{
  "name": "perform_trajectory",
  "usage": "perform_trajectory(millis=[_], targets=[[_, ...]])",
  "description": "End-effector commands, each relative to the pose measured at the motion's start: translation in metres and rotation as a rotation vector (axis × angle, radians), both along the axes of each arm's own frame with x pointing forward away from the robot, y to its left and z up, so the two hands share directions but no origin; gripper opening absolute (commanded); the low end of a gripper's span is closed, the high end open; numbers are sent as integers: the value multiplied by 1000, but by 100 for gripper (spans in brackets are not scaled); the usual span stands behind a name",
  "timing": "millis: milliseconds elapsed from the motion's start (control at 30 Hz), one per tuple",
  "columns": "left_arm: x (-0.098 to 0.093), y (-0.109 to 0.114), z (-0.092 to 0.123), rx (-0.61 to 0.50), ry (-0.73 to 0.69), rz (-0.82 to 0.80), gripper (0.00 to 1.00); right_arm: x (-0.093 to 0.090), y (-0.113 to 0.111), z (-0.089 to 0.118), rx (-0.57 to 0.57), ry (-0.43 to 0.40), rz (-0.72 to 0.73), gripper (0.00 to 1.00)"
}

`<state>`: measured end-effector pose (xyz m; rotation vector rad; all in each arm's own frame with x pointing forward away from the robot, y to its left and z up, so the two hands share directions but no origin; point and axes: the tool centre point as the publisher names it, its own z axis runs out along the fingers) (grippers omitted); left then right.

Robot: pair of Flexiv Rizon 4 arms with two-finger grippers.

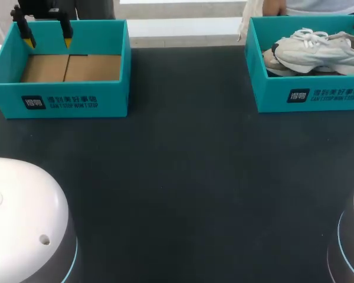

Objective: Take the shoe out of the shoebox, open the shoe tongue, remove and reinsert the insole, then place the shoe into the shoebox

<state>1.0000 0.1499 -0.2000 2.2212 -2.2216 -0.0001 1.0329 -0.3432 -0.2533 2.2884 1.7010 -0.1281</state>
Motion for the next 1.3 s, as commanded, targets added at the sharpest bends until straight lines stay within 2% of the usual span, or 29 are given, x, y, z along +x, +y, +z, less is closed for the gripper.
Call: perform_trajectory(millis=[33, 167, 300, 467, 700, 1300], targets=[[0, 0, 0, 0, 0, 0, 100, -15, 13, 53, -9, -10, -13, 0], [0, 0, 0, 0, 0, 0, 100, -23, 21, 75, -18, -25, -26, 0], [0, 0, 0, 0, 0, 0, 100, -33, 30, 88, -36, -33, -32, 0], [0, 0, 0, 0, 0, 0, 100, -59, 50, 106, -71, -38, -40, 0], [0, 0, 0, 0, 0, 0, 100, -97, 81, 110, -50, 0, -9, 0], [0, 0, 0, 0, 0, 0, 100, -97, 81, 110, -50, 0, -9, 0]])
